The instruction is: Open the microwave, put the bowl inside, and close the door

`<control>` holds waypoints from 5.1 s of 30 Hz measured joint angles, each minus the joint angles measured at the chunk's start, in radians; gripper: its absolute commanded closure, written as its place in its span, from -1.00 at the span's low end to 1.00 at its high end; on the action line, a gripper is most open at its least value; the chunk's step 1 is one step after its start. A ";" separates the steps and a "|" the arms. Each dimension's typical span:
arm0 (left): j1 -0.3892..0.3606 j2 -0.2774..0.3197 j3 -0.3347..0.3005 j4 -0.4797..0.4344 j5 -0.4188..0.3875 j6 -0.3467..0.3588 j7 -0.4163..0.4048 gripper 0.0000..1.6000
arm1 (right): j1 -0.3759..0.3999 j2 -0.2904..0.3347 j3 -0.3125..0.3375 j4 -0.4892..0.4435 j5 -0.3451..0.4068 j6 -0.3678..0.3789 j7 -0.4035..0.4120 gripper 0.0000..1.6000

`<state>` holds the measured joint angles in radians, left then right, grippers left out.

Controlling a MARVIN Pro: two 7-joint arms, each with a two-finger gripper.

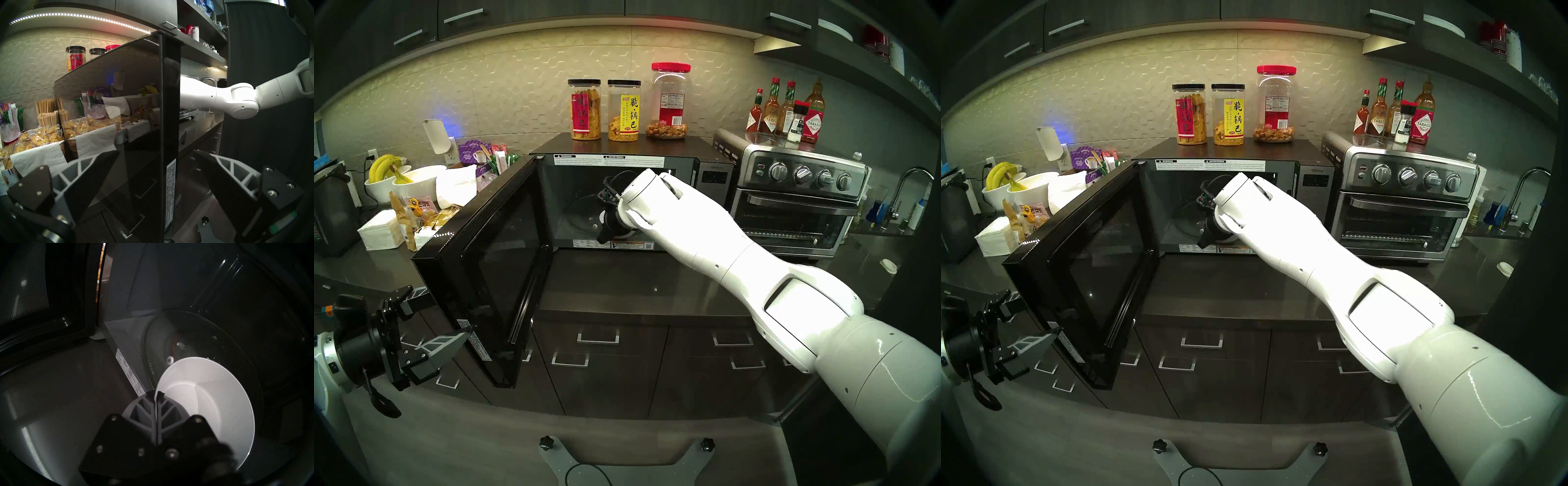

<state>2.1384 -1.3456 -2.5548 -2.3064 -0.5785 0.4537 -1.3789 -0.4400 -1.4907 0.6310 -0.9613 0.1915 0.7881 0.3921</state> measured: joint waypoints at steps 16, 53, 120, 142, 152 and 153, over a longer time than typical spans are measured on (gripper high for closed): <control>0.000 0.000 0.000 0.000 0.000 0.000 0.000 -1.00 | 0.030 -0.078 0.028 0.148 -0.011 -0.053 -0.024 1.00; 0.000 0.000 0.000 0.000 0.000 0.000 0.000 -1.00 | 0.087 -0.201 0.072 0.366 -0.027 -0.093 -0.088 1.00; 0.000 0.000 0.000 0.000 0.000 0.000 0.000 -1.00 | 0.063 -0.121 0.136 0.208 -0.045 -0.013 0.020 -1.00; 0.000 0.000 0.000 0.000 0.001 0.000 0.000 -1.00 | -0.017 0.086 0.185 -0.078 0.005 0.063 0.202 -1.00; 0.000 0.001 0.000 0.000 0.001 0.000 0.000 -1.00 | -0.084 0.209 0.229 -0.223 0.038 0.108 0.294 -1.00; 0.000 0.001 0.000 0.000 0.001 0.000 0.000 -1.00 | -0.091 0.219 0.232 -0.233 0.040 0.112 0.301 -1.00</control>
<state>2.1389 -1.3450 -2.5546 -2.3063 -0.5770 0.4537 -1.3788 -0.5312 -1.2716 0.8633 -1.1946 0.2318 0.9000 0.6932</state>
